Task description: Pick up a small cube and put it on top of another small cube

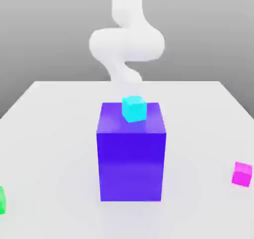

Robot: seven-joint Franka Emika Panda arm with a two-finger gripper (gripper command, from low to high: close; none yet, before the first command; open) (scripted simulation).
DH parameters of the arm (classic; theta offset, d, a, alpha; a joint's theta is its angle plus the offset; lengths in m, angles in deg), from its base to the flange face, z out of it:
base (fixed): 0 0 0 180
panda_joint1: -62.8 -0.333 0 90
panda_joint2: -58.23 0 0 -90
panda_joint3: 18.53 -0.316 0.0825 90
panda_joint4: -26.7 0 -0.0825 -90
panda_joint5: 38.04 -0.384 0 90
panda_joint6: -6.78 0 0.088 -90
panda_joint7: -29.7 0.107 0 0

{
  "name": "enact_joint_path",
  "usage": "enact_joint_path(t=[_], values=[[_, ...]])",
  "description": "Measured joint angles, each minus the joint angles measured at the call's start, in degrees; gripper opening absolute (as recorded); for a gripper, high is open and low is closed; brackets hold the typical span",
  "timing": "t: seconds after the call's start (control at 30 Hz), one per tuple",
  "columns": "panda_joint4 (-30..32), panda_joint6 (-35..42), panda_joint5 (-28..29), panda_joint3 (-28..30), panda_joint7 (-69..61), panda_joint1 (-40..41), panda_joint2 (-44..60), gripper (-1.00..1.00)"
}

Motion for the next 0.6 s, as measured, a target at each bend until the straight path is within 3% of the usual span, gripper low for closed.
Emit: enact_joint_path(t=[0.6], values=[[9.2, -16.5, 9.0, -17.4, -4.9, -13.7, 37.7, 0.00]])
